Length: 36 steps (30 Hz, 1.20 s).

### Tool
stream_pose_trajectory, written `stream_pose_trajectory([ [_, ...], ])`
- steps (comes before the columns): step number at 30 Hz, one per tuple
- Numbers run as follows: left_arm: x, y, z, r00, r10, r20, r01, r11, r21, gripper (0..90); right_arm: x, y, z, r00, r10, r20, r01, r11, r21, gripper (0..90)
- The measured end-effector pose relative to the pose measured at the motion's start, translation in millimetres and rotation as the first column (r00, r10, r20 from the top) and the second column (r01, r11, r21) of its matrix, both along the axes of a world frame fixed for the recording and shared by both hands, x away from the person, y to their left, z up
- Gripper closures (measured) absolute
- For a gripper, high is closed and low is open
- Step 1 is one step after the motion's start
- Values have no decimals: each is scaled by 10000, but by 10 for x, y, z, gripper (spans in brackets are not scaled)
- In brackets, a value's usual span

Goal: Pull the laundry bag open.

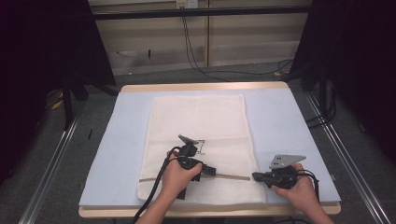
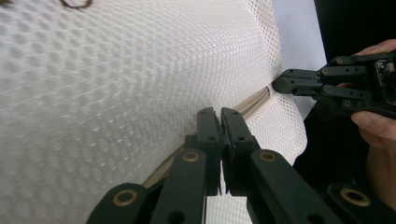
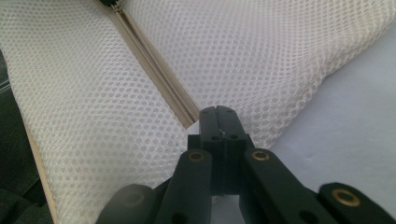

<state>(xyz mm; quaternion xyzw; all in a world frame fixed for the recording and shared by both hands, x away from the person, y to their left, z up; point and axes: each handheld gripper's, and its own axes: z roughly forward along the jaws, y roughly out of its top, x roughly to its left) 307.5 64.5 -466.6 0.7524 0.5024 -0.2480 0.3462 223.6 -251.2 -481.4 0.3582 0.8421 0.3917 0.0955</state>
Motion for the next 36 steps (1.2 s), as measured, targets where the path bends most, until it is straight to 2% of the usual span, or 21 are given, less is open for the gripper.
stream_pose_trajectory([
  [7,-6,21,9,10000,0,60,0,10000,12,875,-3,5,2,10000,10,12,-10,10000,-43,900],
  [11,-2,49,16,10000,-69,-52,69,10000,-47,875,0,4,-1,10000,19,25,-19,10000,0,900],
  [13,-12,44,13,10000,67,-70,-68,9998,-169,875,0,3,1,10000,8,23,-8,10000,-26,900],
  [16,-11,60,9,10000,35,-17,-35,10000,-52,875,0,2,0,10000,9,25,-9,10000,-20,900],
  [20,-16,74,-16,9999,-35,-159,31,9998,-198,875,0,0,0,10000,-1,2,1,10000,5,900],
  [21,-16,81,-24,9999,-55,-99,55,10000,-83,875,-1,0,0,10000,1,6,-1,10000,1,900],
  [25,-19,108,-45,9998,43,-193,-46,9999,-152,875,-2,0,-1,10000,2,-9,-2,10000,16,900],
  [26,-15,121,-41,9998,38,-194,-39,10000,-63,875,-2,0,-1,10000,4,-11,-4,10000,14,900],
  [27,-22,126,-41,9996,204,-202,-207,9997,-132,875,-1,-1,-1,10000,5,-5,-5,10000,18,900],
  [28,-12,153,-36,9999,79,-150,-79,10000,5,875,-1,-1,-1,10000,9,-11,-9,10000,23,900],
  [29,-16,157,-35,9996,136,-246,-140,9998,-135,875,2,-3,-2,10000,15,3,-15,10000,21,900],
  [31,-17,180,-35,9997,152,-164,-153,9999,-47,875,2,-3,-1,10000,9,-16,-9,10000,23,900],
  [33,-19,198,-33,9994,230,-249,-231,9997,-29,875,1,-2,-1,10000,7,-3,-7,10000,24,900],
  [36,-13,239,-47,9994,234,-272,-239,9995,-208,875,1,-3,-2,10000,-3,-17,3,10000,38,900],
])
